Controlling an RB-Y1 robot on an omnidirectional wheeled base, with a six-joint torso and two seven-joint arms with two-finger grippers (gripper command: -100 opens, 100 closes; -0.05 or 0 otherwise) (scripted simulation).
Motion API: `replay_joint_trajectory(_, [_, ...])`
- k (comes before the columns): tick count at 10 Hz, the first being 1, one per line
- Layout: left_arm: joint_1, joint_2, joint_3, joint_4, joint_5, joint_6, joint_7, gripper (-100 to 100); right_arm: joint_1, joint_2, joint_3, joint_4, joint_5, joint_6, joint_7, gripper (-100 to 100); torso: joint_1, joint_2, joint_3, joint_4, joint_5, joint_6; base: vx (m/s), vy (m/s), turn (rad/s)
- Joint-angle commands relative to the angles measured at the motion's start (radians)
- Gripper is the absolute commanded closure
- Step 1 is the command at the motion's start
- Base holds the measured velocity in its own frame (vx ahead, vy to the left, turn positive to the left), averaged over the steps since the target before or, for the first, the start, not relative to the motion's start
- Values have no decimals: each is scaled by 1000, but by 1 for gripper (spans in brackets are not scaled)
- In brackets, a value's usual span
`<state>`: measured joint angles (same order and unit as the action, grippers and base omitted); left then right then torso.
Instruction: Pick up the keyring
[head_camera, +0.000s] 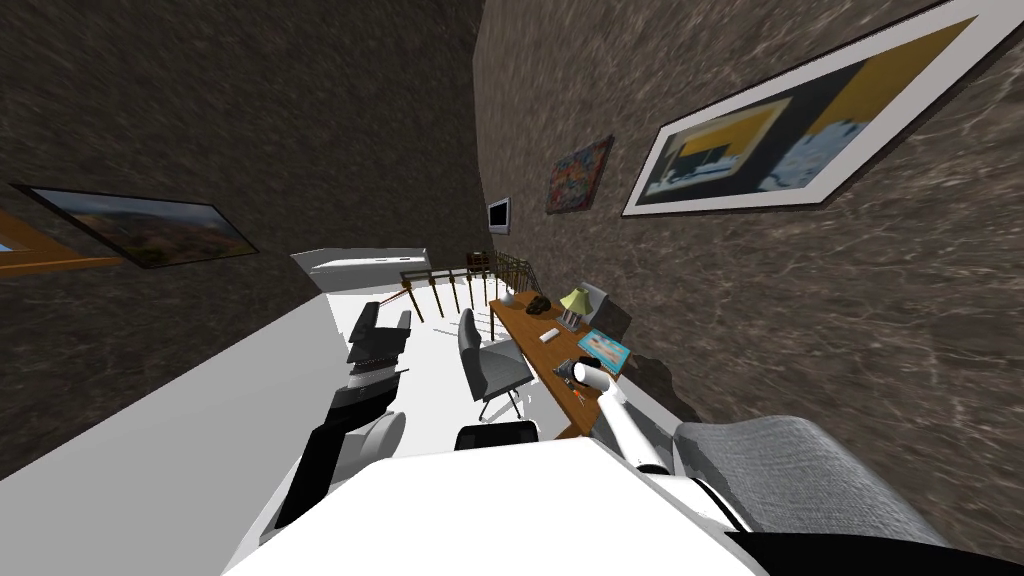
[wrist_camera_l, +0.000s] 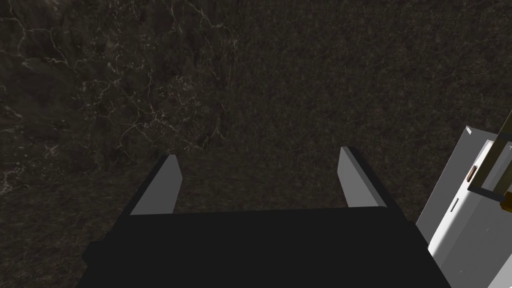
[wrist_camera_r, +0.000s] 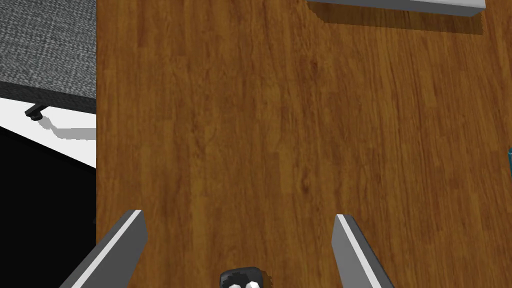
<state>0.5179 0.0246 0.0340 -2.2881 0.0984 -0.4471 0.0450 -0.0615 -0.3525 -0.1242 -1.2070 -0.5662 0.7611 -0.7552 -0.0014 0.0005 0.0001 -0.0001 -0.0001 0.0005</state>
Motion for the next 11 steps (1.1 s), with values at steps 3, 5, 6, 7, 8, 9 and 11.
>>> replay_joint_trajectory(3, [0,0,0,0,0,0,0,0,-35,-13,-19,86,-35,65,-20,-100,-1,0,0,0,0,0,-5,-25,-11])
replay_joint_trajectory(5, [0,0,0,0,0,0,0,0,-61,-23,-36,151,-63,116,-32,-100,-1,1,0,0,0,0,-15,-32,-14])
replay_joint_trajectory(6, [0,0,0,0,0,0,0,0,-72,-27,-43,180,-75,138,-35,-100,-1,1,1,0,0,0,-19,-33,-15])
replay_joint_trajectory(7, [0,0,0,0,0,0,0,0,-82,-30,-50,206,-86,157,-38,-100,-1,1,1,0,0,0,-17,-37,-17])
replay_joint_trajectory(8, [0,0,0,0,0,0,0,0,-90,-33,-56,230,-96,173,-40,-100,-1,1,1,0,0,0,-25,-46,-15])
replay_joint_trajectory(9, [0,0,0,0,0,0,0,0,-98,-37,-62,250,-104,188,-40,-100,-2,2,1,0,0,0,-24,-49,-11])
replay_joint_trajectory(11, [0,0,0,0,0,0,0,0,-112,-47,-73,293,-122,215,-39,-100,-2,1,1,0,0,0,-23,-50,-15])
